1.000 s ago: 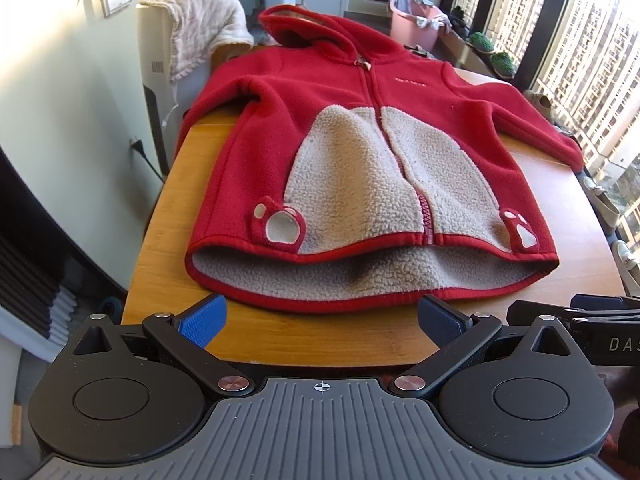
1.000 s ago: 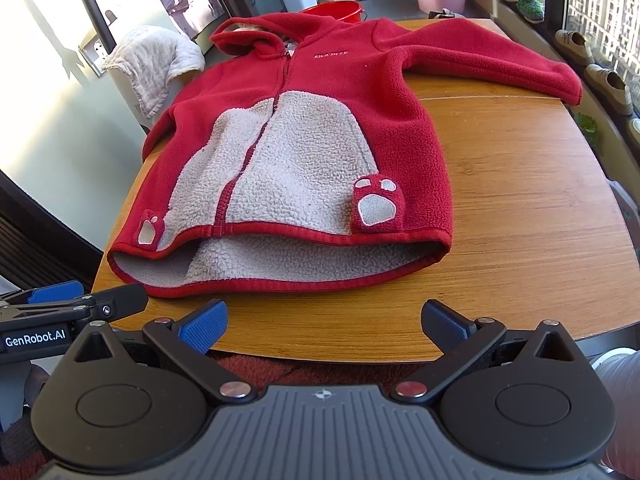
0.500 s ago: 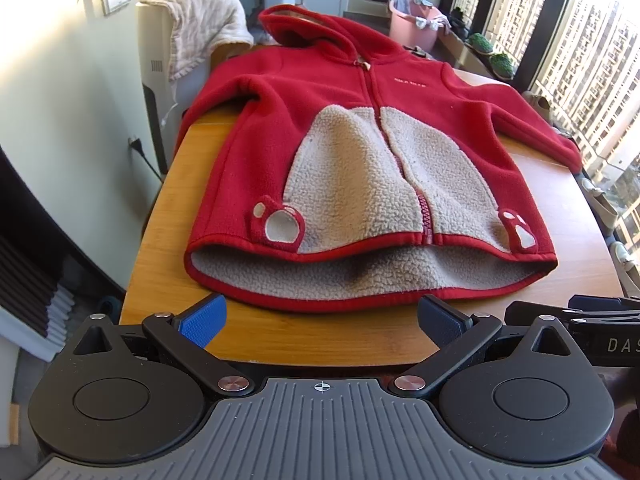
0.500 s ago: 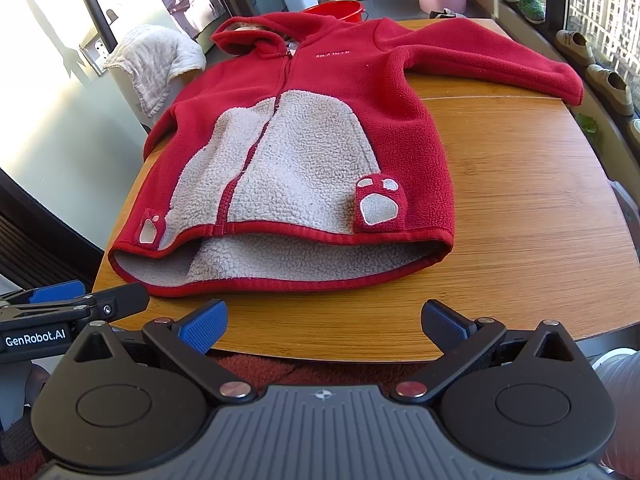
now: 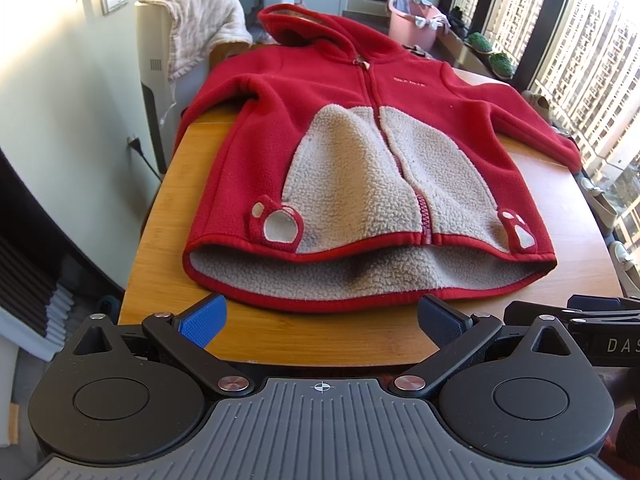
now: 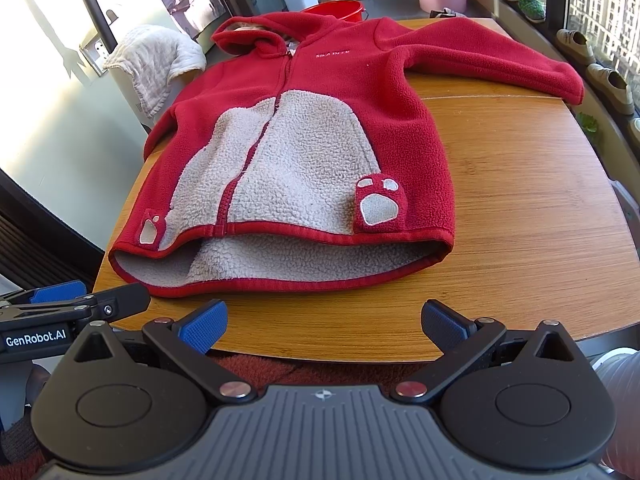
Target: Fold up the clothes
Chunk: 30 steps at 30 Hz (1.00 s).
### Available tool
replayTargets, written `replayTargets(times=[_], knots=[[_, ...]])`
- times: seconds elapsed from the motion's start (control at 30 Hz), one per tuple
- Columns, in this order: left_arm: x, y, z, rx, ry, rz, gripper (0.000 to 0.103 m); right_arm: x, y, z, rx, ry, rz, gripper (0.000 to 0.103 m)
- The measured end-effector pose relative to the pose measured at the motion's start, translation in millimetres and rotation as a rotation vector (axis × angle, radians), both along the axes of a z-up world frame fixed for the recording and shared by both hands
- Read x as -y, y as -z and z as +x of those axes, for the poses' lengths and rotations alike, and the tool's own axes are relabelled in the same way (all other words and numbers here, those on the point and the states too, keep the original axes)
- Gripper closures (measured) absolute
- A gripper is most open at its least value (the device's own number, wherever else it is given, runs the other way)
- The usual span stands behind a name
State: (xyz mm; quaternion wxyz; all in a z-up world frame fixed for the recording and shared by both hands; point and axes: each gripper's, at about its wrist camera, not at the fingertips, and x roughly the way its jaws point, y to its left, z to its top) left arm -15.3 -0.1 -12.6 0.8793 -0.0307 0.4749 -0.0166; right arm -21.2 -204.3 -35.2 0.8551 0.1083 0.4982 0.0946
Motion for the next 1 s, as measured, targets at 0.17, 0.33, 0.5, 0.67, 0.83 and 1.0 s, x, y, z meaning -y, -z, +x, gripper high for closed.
replayTargets(times=[0.17,0.33,0.5,0.67,0.83,1.0], knots=[[0.7,-0.7,0.5,0.0,0.001,0.0,0.0,-0.4,0.5,0.2,-0.001,-0.001,0.001,0.0],[0.3,-0.9,0.7,0.001,0.001,0.0,0.0,-0.3,-0.3,0.5,0.0,-0.001,-0.001,0.0],[0.6,-0.7,1.0,-0.002,0.001,0.001,0.0,0.2,-0.6,1.1,0.0,-0.001,0.0,0.0],[1.5,-0.4,1.7,-0.001,0.002,0.002,0.0,0.5,-0.3,1.2,0.0,0.0,0.002,0.0],[1.6,1.2,6.6,0.001,0.011,0.0,0.0,4.0,0.0,4.8,0.003,0.003,0.012,0.0],[8.5,5.9,19.9,0.037,0.049,-0.002,0.0,10.7,8.2,19.8,-0.004,0.019,0.027,0.0]])
